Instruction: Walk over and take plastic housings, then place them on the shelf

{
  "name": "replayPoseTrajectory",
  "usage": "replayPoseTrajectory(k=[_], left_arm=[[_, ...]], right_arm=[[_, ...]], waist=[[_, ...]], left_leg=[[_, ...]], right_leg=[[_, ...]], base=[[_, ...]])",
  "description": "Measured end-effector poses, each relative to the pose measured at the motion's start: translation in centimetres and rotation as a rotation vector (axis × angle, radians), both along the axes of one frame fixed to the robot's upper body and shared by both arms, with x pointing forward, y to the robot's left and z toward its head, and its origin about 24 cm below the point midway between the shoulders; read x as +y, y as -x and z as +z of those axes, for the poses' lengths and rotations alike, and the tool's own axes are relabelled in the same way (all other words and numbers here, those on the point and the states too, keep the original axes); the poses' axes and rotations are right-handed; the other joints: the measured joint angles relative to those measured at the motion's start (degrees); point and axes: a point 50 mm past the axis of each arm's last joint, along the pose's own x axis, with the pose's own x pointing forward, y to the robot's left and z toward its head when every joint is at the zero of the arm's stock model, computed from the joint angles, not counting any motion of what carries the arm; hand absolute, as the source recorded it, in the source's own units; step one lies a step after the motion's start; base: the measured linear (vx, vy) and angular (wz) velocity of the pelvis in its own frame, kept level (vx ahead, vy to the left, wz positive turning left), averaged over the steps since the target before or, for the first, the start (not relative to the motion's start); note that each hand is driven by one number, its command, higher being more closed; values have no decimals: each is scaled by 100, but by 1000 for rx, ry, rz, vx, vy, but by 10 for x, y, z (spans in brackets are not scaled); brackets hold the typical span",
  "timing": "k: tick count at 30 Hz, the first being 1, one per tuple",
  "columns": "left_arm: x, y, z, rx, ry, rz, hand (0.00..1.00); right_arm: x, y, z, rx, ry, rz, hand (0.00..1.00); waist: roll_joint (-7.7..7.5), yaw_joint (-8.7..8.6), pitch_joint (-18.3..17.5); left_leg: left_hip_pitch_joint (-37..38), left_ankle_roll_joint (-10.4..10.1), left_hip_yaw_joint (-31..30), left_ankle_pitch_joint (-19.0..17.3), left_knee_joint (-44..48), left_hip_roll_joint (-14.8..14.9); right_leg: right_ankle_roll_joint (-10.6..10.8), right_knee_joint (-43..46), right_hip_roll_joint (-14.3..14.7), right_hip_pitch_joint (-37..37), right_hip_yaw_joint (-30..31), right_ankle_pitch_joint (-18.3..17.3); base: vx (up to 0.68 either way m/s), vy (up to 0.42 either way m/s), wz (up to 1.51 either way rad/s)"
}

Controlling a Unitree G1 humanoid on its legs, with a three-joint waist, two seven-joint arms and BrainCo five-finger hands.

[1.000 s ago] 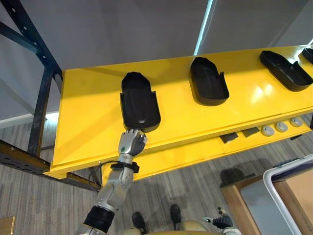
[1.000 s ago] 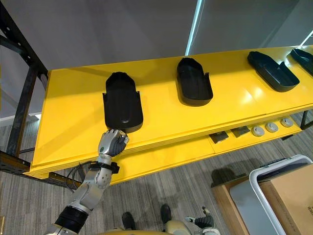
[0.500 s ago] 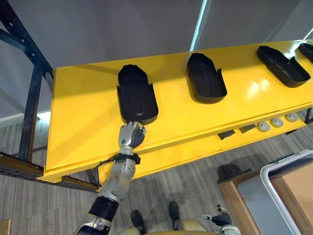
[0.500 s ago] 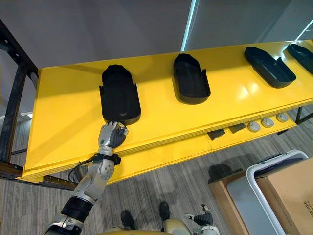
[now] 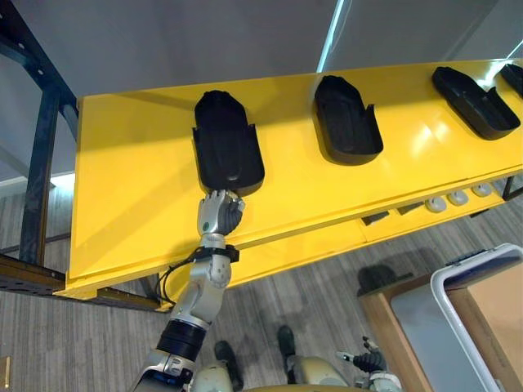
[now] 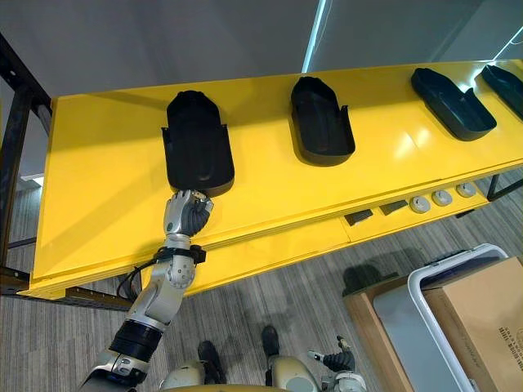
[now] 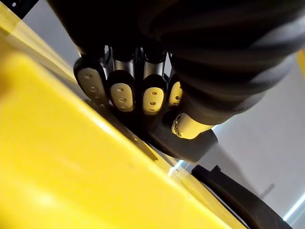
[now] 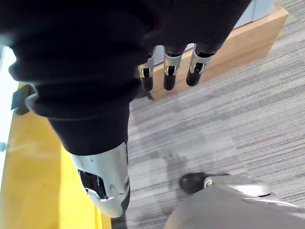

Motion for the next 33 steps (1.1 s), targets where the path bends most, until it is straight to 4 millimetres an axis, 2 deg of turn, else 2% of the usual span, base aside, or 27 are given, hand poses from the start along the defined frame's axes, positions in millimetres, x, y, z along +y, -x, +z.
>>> replayPoseTrajectory(k=[2,6,9,13,16,17,21,24,26,28,30,33], left_arm=[[-5,4,12,-47,19,-27,100],[-10,26,57,-270,96,-111,100],[-9,44,91,-452,150,-167,100],[15,73,114,-641,242,-128,100],[42,79,116,-701,280,-7,100],[60,84,115,-725,307,87,100],[95,104,105,-763,358,307,100],[111,117,87,-701,372,455,100],[114,120,73,-634,395,498,100],[119,124,43,-488,426,575,100],[121,127,23,-394,463,622,100],[124,126,-13,-213,497,668,100]], right_arm=[[0,1,0,4,1,-3,0],[-1,3,-1,8,1,-4,0],[-1,6,-2,18,3,-4,0],[-2,8,-2,26,4,-4,0],[-2,11,-3,35,3,-5,0],[-2,13,-4,39,2,-9,0],[-4,18,-4,53,6,-23,0],[-5,21,-4,57,12,-36,0],[-4,21,-4,56,18,-44,0],[-2,20,-4,53,12,-46,0],[4,15,-3,34,0,-41,0],[26,12,-4,31,-57,-28,0]], waist=[[4,24,5],[13,83,17],[16,213,18],[26,227,10],[21,287,-2],[33,305,-12],[78,388,-99],[105,460,-212],[97,533,-233],[88,535,-381],[97,542,-401],[45,569,-490]], left_leg=[[-5,24,-60,16,18,-2],[215,22,-130,17,-38,-22],[362,-7,-253,42,-154,-92],[601,-87,-384,235,-572,-233],[790,-114,-493,364,-816,-282],[930,-69,-562,499,-1119,-360],[1335,-77,-600,827,-1866,-463],[1536,-79,-634,1004,-2228,-481],[1595,-78,-644,1006,-2228,-481],[1614,-77,-707,1005,-2228,-481],[1648,-79,-713,1001,-2224,-475],[1601,-66,-690,957,-2104,-440]], right_leg=[[-5,-14,1,44,-36,-4],[-36,-35,-2,296,-107,-42],[-76,-30,-21,439,-181,-97],[-106,-29,-77,572,-336,-132],[-166,-20,-78,715,-428,-174],[-122,-15,-106,808,-525,-207],[-116,26,-128,934,-723,-264],[-115,36,-112,1016,-863,-264],[-115,37,-113,1087,-933,-264],[-115,47,-127,1144,-1098,-264],[-116,47,-126,1188,-1127,-265],[-116,68,-122,1199,-1134,-265]], base=[[40,16,14],[39,27,13],[7,26,14],[-12,11,21],[-19,-10,26],[-39,-18,29],[2,-4,26],[26,13,24],[15,17,8],[21,10,19],[27,4,9],[12,-3,5]])
